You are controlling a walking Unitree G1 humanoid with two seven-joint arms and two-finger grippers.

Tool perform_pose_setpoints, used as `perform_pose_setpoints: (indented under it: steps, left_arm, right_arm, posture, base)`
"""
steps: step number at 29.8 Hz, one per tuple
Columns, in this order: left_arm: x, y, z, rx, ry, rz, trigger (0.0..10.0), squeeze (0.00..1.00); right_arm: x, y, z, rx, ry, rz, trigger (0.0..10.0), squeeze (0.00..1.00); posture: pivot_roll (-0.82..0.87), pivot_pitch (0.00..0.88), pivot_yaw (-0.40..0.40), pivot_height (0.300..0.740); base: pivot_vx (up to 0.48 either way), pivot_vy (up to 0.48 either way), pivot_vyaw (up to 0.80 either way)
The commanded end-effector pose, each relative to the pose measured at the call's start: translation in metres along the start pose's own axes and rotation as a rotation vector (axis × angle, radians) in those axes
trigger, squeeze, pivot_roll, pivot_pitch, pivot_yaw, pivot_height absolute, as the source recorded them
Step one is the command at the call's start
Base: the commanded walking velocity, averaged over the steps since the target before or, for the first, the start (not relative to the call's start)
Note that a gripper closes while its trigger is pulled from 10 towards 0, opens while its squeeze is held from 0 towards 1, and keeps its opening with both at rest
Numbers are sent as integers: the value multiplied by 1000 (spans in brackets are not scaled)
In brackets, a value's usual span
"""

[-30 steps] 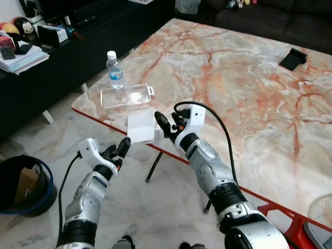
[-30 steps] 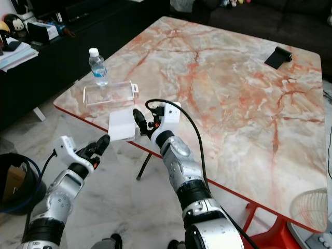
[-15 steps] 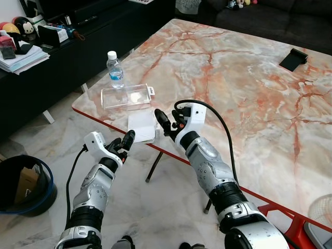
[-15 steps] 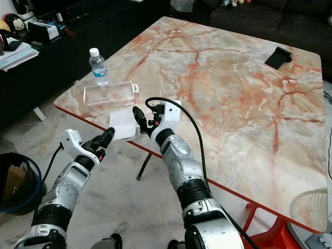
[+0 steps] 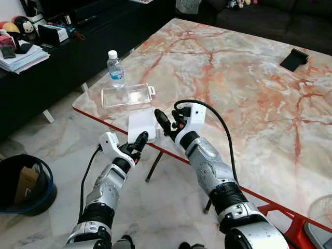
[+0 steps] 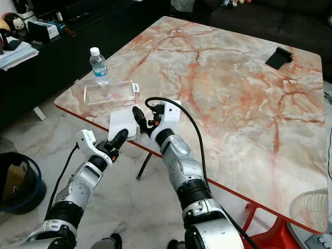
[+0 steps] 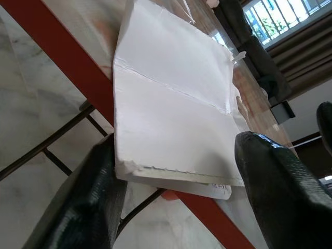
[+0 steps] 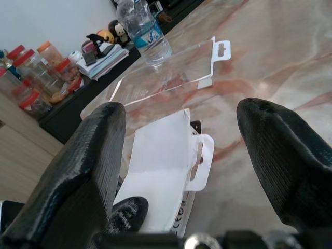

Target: Picking trash to rubbish bin

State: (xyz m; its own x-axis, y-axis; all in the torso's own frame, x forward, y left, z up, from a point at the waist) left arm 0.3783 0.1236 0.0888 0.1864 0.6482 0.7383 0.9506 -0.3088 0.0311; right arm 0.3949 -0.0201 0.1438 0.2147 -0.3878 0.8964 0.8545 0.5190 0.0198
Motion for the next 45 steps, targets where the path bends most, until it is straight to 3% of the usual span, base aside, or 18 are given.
perform_pose_setpoints:
  steps: [1, 13, 18, 26, 41, 43, 44, 45]
  left_arm:
    - [-4, 1, -3, -16, 19, 18, 0, 0]
    - [-5, -5, -6, -26, 30, 10, 0, 0]
    - [-9, -20, -7, -24, 38, 9, 0, 0]
    - [-5, -26, -5, 22, 62, -19, 0, 0]
    - [4, -20, 1, 115, 186, -36, 0, 0]
    - [20, -19, 5, 192, 251, -119, 0, 0]
    - [31, -19, 4, 219, 331, -158, 2941, 0]
    - [37, -19, 2, 232, 387, -184, 2941, 0]
  right_arm:
    - [-15, 1, 19, 27, 55, 12, 10000, 0]
    - [-13, 1, 21, 37, 58, 2, 10000, 0]
    - [-15, 1, 22, 41, 62, 7, 10000, 0]
    - [-17, 2, 23, 43, 66, 12, 10000, 0]
    - [-21, 1, 22, 37, 72, 22, 10000, 0]
    - [-20, 1, 22, 37, 73, 15, 10000, 0]
    - [-18, 1, 23, 36, 59, -3, 10000, 0]
    - [-16, 1, 23, 35, 48, -16, 10000, 0]
  posture:
    - [107, 164, -48, 740]
    - [109, 165, -45, 740]
    - [118, 168, -44, 740]
    - [126, 165, -44, 740]
    - [125, 162, -37, 740]
    - [131, 161, -35, 740]
    - [136, 162, -30, 740]
    - [136, 162, -28, 740]
  base:
    - [0, 0, 0]
    - [0, 0, 0]
    - [0, 0, 0]
    - [0, 0, 0]
    - [0, 0, 0]
    - [0, 0, 0]
    - [0, 0, 0]
    - [0, 0, 0]
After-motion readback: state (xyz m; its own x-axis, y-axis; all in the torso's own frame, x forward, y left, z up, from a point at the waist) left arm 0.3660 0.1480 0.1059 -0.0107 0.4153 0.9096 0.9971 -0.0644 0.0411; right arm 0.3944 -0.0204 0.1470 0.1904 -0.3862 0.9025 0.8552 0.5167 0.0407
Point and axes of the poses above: a point about 5 cm out from each wrist's last joint towards the gripper, its own y axis pointing out of the wrist towards the gripper, its own x axis along the axis of the wrist's last joint, z = x × y, the point moved 4 cm from there along y, pointing out of the wrist towards the gripper, and after that the axes turned 1 degree about y, right-handed, at the moved point
